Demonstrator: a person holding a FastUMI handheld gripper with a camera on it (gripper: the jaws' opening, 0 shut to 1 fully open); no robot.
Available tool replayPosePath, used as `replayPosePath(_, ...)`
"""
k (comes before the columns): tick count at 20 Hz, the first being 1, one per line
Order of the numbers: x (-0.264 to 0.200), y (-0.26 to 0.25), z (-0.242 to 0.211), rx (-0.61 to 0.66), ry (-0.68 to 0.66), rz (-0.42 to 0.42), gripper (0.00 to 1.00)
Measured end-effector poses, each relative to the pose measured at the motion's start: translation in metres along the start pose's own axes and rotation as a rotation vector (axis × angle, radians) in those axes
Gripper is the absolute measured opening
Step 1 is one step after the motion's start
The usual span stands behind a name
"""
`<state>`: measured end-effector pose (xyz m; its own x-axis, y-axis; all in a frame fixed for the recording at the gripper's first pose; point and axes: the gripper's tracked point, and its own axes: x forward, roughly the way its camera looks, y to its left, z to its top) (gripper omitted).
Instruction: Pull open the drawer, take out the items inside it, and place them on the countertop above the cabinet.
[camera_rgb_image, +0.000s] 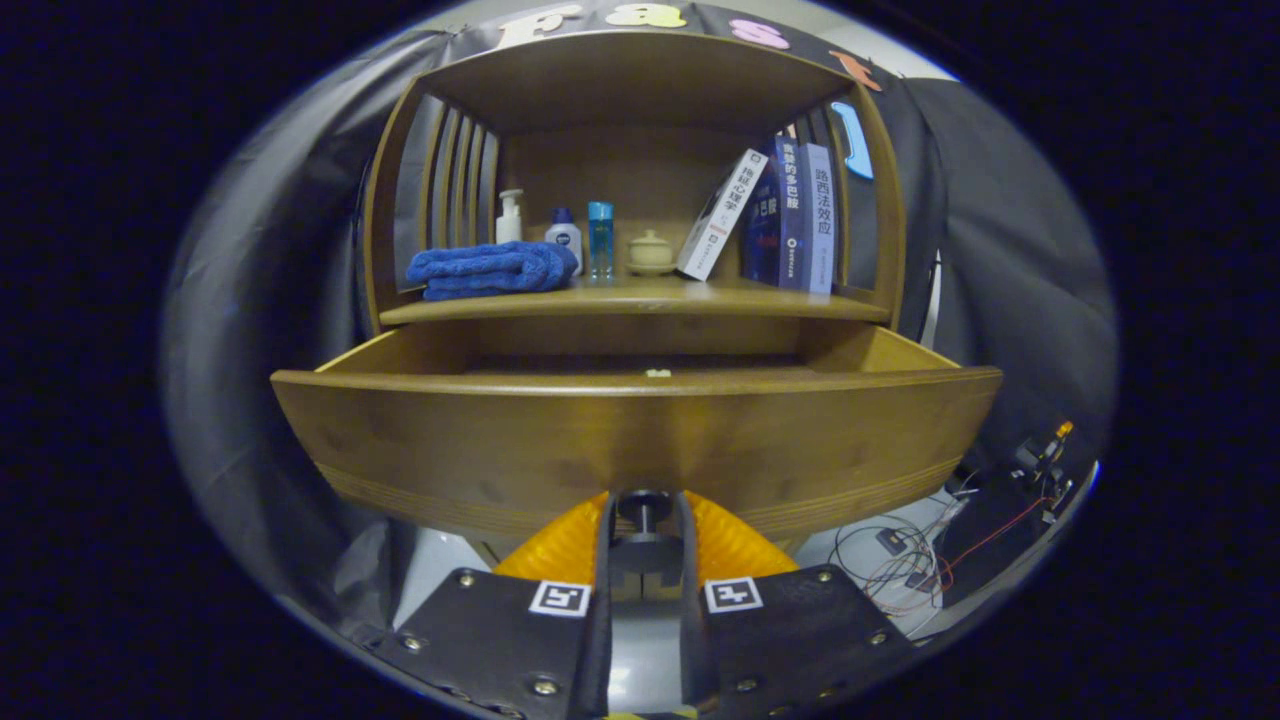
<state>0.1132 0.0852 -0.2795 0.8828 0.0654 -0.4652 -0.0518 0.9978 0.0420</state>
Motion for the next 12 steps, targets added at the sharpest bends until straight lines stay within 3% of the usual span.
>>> replayPosePath(3,-0.02,-0.003,0.002,0.034,-0.032,-0.014,0.27)
replayPosePath(4,-0.032,0.008,0.02,0.063,-0.129,0.036,0.28)
replayPosePath(6,-0.06,-0.018,0.009,0.024,-0.111,-0.047,0.14)
replayPosePath(8,-0.069,-0.037,0.009,0.087,-0.145,-0.087,0.01)
replayPosePath(12,-0.081,-0.054,0.007,0.077,-0.145,-0.118,0.01)
